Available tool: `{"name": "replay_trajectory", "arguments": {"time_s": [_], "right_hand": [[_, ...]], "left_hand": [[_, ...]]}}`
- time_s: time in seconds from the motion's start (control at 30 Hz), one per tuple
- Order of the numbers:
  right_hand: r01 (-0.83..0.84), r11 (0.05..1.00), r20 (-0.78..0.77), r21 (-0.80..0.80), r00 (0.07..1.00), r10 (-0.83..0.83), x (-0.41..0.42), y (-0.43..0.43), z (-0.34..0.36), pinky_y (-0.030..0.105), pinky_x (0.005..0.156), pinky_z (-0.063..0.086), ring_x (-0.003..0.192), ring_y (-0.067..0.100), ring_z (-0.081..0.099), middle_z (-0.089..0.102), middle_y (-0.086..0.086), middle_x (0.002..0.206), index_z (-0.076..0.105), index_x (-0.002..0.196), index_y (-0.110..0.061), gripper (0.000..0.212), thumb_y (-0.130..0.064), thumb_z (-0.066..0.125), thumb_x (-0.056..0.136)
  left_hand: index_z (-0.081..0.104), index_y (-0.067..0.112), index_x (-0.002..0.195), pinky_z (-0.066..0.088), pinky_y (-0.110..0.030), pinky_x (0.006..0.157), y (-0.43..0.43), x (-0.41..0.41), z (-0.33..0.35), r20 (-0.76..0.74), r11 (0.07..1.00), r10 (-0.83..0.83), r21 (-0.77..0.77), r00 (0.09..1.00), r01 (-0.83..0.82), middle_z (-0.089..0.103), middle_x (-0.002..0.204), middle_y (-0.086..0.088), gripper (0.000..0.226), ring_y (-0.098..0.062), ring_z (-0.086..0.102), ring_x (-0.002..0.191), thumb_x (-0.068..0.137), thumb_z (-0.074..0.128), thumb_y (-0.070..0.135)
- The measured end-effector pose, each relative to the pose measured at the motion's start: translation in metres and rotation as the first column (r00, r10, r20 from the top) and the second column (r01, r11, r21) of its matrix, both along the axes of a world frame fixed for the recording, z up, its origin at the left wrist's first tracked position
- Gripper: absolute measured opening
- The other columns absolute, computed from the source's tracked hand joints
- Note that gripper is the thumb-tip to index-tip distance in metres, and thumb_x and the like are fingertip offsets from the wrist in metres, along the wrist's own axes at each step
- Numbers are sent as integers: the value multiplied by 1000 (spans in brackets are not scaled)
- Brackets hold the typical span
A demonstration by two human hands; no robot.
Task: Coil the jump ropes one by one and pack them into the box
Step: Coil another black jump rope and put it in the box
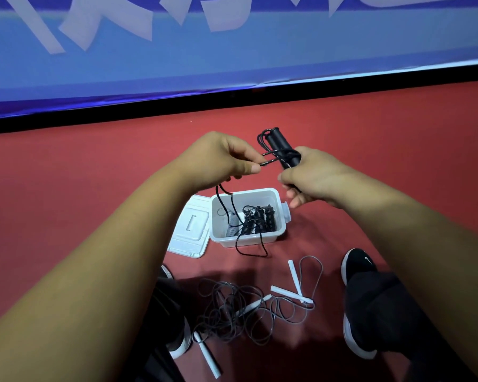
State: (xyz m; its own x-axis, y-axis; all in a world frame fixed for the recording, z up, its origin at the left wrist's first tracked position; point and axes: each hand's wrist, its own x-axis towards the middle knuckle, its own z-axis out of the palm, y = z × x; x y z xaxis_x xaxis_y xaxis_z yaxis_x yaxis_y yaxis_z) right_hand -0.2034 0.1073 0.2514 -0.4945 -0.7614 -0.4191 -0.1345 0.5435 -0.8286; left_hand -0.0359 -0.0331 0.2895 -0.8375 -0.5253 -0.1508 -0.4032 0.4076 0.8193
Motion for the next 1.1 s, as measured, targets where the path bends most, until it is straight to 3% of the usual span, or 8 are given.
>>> {"name": "replay_trajectory", "arguments": {"time_s": [0.13, 0.3, 0.37, 0.47, 0.57, 0.7, 0.93, 1.1], "right_hand": [[19, 996, -26, -83, 999, -21, 2, -2, 6, 45, 63, 66, 61, 19, 68, 63, 14, 89, 53, 107, -15, 16, -3, 60, 98], [-5, 994, -112, -106, 994, -7, 2, -2, 10, 54, 77, 67, 72, 19, 78, 72, 14, 99, 57, 112, -17, 20, -9, 61, 94], [-31, 990, -81, -135, 997, 20, 5, -1, 11, 58, 74, 66, 66, 21, 72, 67, 11, 89, 58, 113, -16, 23, -8, 62, 93], [-103, 986, -91, -130, 992, 92, 11, -1, 12, 64, 72, 64, 58, 25, 64, 65, 3, 78, 57, 112, -26, 29, -16, 66, 87], [-133, 981, -57, -142, 990, 126, 20, -1, 16, 48, 58, 58, 56, 24, 56, 61, 7, 75, 53, 110, -16, 28, -11, 67, 85], [-138, 975, 50, -173, 988, 148, 28, 1, 20, 34, 50, 46, 49, 19, 43, 55, 12, 71, 48, 97, -12, 22, 2, 60, 86], [-177, 965, 231, -194, 948, 221, 29, 6, 24, 30, 49, 38, 52, 17, 41, 56, 10, 73, 58, 96, -8, 9, -1, 60, 91], [-129, 947, 445, -294, 858, 255, 26, 6, 29, 29, 52, 34, 60, 15, 41, 54, 8, 79, 60, 97, -15, 14, -6, 71, 97]], "left_hand": [[54, 9, 111, 53, -32, 61, -1, -3, 1, -64, 968, 67, 247, 996, -50, 68, 73, -5, 38, -24, 65, 62, 86, 82, 4], [61, 5, 112, 54, -46, 78, 5, -3, 1, -38, 937, -29, 347, 999, 40, 67, 77, -7, 18, -23, 57, 58, 95, 69, 4], [63, 8, 100, 53, -45, 73, 9, -5, 5, -37, 934, -21, 355, 999, 33, 63, 73, -6, 9, -20, 43, 50, 96, 62, 16], [72, 14, 96, 41, -32, 55, 15, -9, 9, -43, 916, 52, 400, 998, -30, 54, 62, -5, 36, -18, 25, 45, 100, 59, 47], [77, 22, 82, 34, -29, 51, 20, -10, 8, -81, 873, 112, 483, 990, -59, 39, 52, -1, 42, -15, 22, 43, 99, 62, 58], [73, 12, 118, 25, -28, 48, 16, -13, 0, -113, 781, 111, 624, 987, -16, 22, 53, 1, 50, -13, 15, 42, 94, 68, 55], [60, 6, 104, 23, -26, 45, 19, -19, -7, -194, 809, 170, 588, 966, -24, 26, 44, 1, 32, -14, 17, 39, 99, 68, 37], [53, 23, 67, 17, -29, 48, 19, -24, -7, -220, 791, 304, 601, 927, -117, 20, 49, -2, 37, -18, 11, 47, 95, 73, 35]]}}
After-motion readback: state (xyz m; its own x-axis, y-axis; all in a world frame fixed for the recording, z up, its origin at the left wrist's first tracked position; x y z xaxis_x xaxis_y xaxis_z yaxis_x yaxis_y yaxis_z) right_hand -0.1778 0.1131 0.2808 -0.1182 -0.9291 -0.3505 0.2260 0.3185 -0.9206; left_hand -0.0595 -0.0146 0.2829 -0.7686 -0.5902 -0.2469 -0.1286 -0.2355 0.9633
